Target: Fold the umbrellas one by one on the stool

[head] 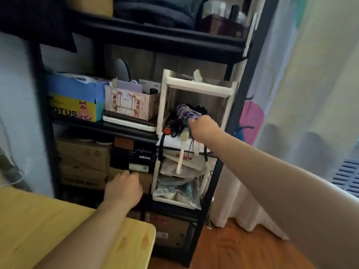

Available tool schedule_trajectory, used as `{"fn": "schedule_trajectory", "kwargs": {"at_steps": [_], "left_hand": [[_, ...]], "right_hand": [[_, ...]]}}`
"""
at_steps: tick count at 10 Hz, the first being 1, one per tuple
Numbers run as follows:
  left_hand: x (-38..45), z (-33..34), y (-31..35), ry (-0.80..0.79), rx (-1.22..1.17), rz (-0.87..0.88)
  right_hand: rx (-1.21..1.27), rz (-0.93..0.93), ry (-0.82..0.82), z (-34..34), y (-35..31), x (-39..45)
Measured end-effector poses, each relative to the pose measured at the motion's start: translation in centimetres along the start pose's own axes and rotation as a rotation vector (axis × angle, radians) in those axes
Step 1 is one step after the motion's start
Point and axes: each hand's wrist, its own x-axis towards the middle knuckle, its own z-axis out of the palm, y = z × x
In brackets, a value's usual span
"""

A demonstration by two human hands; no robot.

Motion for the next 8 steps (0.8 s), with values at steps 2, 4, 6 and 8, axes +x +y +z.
{"fn": "schedule_trajectory", "kwargs": {"at_steps": [2, 4, 6, 8], "left_hand": [[0.8, 1.1, -0.5, 0.005, -0.041, 0.037], [1.0, 1.9, -0.5, -0.052, -0.065, 0.068], [1.0, 1.6, -0.6, -0.018, -0.104, 0.081], [1.1, 1.5, -1.0, 0.038, -0.159, 0.064]], "right_hand": [[0.136, 0.191, 0.090, 3.6, -0.6, 10.8], [-0.251, 0.154, 0.131, 5.9, -0.1, 12.6], [-0.430, 0.115, 0.198, 6.5, 1.1, 13.0], [-0.258, 0.087, 0.172, 4.9, 0.7, 10.8]]}}
